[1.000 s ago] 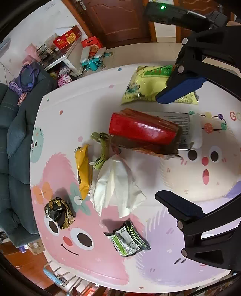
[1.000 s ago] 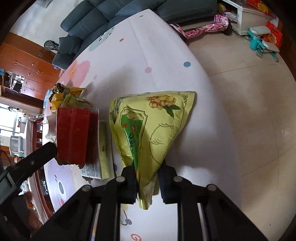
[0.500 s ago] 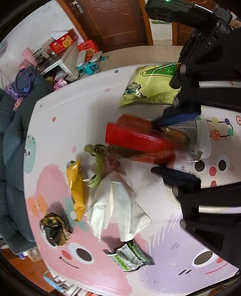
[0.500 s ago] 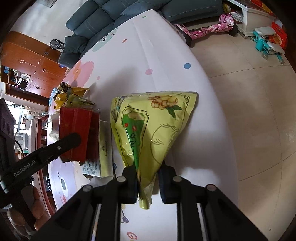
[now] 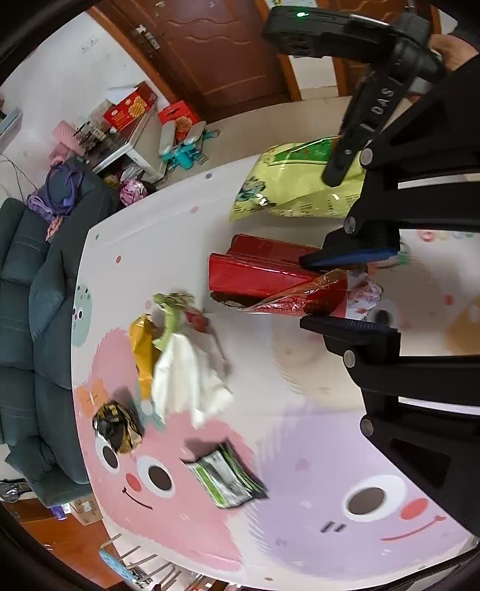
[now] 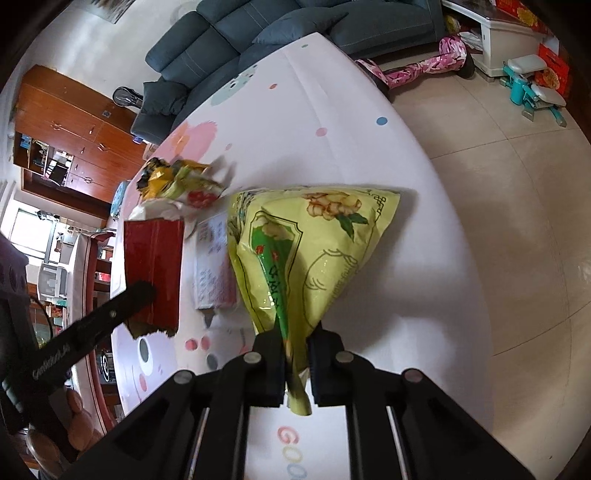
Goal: Collect trash
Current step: 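Carry the red box and snack bag to the bin and open both grippers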
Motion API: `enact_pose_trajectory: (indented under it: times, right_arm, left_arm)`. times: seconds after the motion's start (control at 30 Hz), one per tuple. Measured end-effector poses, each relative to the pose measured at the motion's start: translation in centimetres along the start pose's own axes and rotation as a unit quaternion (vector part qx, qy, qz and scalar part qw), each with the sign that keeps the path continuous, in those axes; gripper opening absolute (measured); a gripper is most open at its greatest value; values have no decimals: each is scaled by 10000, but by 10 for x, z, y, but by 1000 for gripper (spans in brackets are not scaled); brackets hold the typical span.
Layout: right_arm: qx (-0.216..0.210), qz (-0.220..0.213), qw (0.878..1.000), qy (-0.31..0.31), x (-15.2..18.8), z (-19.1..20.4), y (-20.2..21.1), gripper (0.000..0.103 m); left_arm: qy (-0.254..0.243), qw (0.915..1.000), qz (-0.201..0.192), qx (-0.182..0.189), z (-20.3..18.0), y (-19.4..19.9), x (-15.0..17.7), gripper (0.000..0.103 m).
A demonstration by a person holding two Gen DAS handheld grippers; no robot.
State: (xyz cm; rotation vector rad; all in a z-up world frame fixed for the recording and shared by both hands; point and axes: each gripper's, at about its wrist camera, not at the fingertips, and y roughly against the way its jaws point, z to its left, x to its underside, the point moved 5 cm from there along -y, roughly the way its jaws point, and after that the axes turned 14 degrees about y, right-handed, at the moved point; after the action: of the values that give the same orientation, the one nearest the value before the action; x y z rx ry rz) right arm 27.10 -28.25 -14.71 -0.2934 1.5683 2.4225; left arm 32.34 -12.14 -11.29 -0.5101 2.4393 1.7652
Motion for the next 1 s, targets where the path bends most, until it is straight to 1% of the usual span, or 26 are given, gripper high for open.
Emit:
enact_pose_trajectory:
  times: [0.3,0.47,0.57,0.7,0.8,0.9,1.0]
  right_arm:
    - [-46,-143,9998,-140,43,33,18,9]
    - [-27,-177,9996,-196,76,57,24,9]
    - [-27,-277,9992,-278,99,75,31,9]
    - [-54,-437,9982,-399,134,101,41,9]
    - [1,-526,9975,-472,170,122,48,9]
    - [112,-523,9973,-509,203,135,52,9]
    - [275,-403,9979,-416,239,150,53,9]
  left_arm:
    - [-271,9995,-76,157,37,49,54,23]
    - [-467,9985,-66,283,61,72,86,23]
    - [-552,9975,-28,445,77,84,104,23]
    - [-722,9954,56,629,100,100,130,23]
    - [-867,9931,133,781,114,111,148,23]
    - [-1081,9896,271,914,129,121,172,23]
    - [-1331,9857,382,963,139,126,196,23]
